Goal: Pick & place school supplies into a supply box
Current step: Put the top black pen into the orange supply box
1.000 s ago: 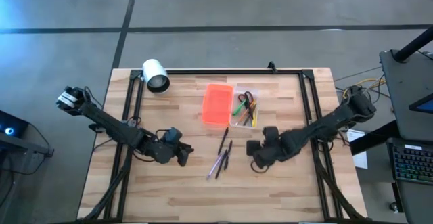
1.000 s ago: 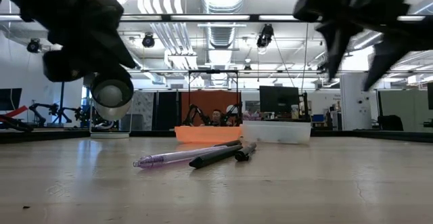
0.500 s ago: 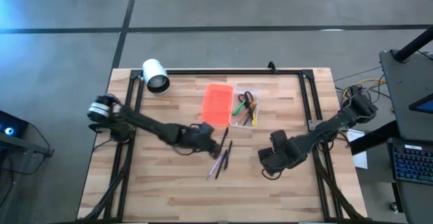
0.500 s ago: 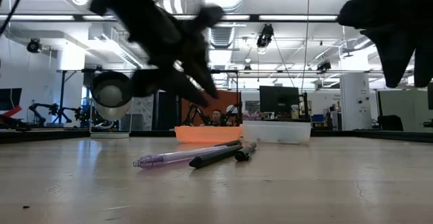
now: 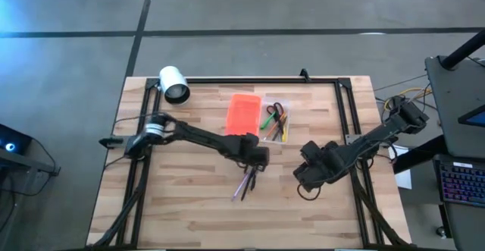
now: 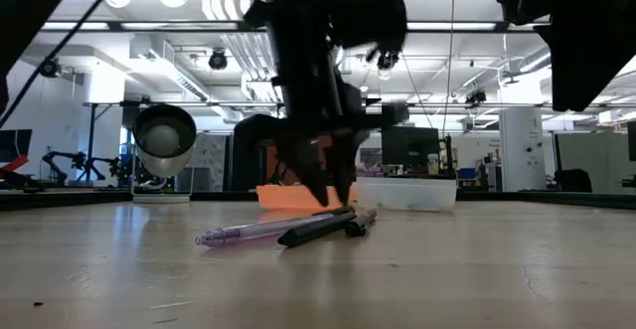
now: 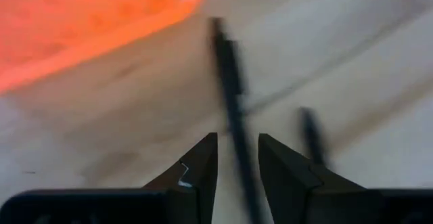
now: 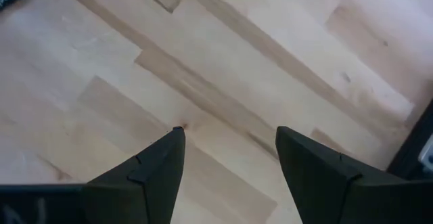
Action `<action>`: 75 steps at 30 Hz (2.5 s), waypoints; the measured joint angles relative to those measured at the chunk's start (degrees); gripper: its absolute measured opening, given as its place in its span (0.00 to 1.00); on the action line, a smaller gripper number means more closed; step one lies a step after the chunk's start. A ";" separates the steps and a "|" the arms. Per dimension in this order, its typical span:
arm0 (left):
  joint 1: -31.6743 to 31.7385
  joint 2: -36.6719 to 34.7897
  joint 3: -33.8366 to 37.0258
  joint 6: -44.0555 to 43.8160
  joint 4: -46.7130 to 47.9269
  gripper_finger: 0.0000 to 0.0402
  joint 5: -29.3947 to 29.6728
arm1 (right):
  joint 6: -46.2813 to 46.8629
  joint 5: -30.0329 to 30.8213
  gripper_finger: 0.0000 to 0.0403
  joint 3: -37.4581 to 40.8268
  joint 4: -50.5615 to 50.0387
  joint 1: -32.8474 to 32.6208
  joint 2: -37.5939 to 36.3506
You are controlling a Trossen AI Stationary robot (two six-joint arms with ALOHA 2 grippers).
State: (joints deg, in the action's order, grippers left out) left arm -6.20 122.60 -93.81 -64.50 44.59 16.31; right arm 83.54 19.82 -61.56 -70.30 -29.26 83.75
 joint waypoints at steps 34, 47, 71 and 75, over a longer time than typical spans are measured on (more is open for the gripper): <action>2.85 3.44 -1.33 6.42 5.40 0.03 -7.69 | -5.95 10.10 0.53 1.54 0.11 2.22 -5.26; 2.37 -11.15 -0.31 3.52 -14.83 0.03 -11.72 | 2.39 15.35 0.46 10.84 0.09 3.67 -24.65; 18.36 -2.85 -2.90 3.25 -26.20 0.10 -10.08 | 4.54 18.01 0.39 13.23 2.12 3.67 -28.77; 18.13 -2.62 -2.62 6.22 -24.34 0.14 -7.48 | 4.36 17.65 0.39 13.23 2.10 3.67 -28.51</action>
State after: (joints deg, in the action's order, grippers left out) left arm 11.93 119.98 -96.42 -58.28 20.25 8.83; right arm 87.90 37.47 -48.34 -68.20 -25.58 55.24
